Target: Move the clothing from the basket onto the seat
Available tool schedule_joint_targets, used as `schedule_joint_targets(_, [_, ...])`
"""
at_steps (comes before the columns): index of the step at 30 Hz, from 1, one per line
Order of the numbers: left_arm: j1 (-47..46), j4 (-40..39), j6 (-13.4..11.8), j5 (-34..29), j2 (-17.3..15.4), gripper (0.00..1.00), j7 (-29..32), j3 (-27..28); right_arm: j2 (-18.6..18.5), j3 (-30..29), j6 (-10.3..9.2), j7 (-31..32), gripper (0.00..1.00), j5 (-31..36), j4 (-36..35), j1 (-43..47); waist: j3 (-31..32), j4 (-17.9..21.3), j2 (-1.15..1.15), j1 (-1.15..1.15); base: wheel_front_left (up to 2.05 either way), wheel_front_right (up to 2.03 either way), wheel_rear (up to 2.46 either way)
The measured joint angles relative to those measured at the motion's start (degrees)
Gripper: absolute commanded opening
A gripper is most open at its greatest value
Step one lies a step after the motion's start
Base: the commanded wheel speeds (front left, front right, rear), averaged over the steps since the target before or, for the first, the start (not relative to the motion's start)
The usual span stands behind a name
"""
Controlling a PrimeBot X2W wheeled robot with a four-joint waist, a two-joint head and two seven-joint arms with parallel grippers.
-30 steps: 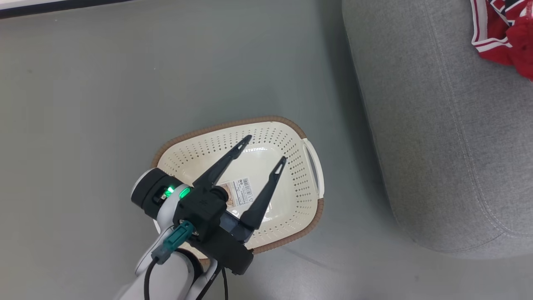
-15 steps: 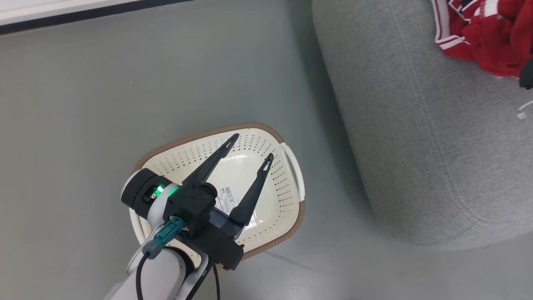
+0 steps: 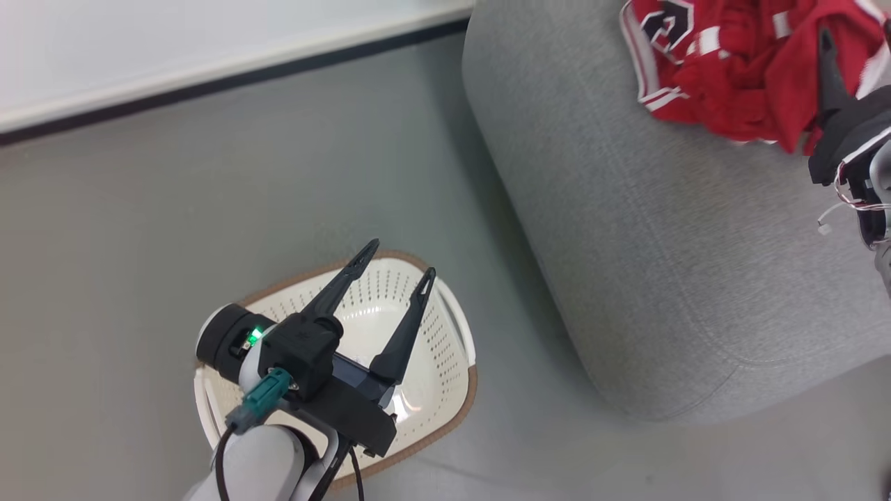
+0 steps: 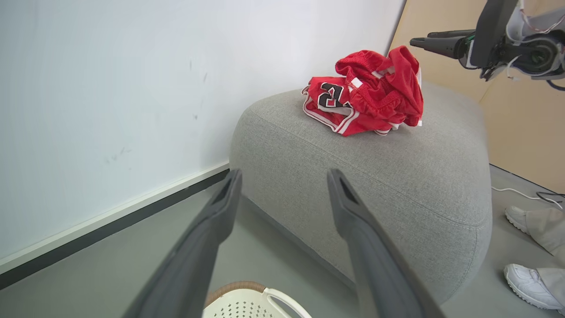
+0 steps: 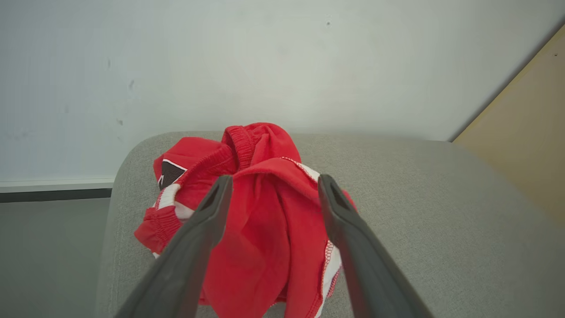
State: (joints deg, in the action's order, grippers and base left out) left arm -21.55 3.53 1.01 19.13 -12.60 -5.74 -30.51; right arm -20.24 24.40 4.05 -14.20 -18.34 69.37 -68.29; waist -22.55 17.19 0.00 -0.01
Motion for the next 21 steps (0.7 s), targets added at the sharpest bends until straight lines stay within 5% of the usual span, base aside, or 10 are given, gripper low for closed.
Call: schedule_joint_targets(21, [11.32, 8.39, -3.6, 6.9, 1.88, 1.0, -6.02, 6.61, 4.93, 1.42, 2.01, -0.09, 1.0, -0.32, -6.62, 13.81, 16.73, -0.97, -0.01, -0.01, 0.0, 0.0, 0.0])
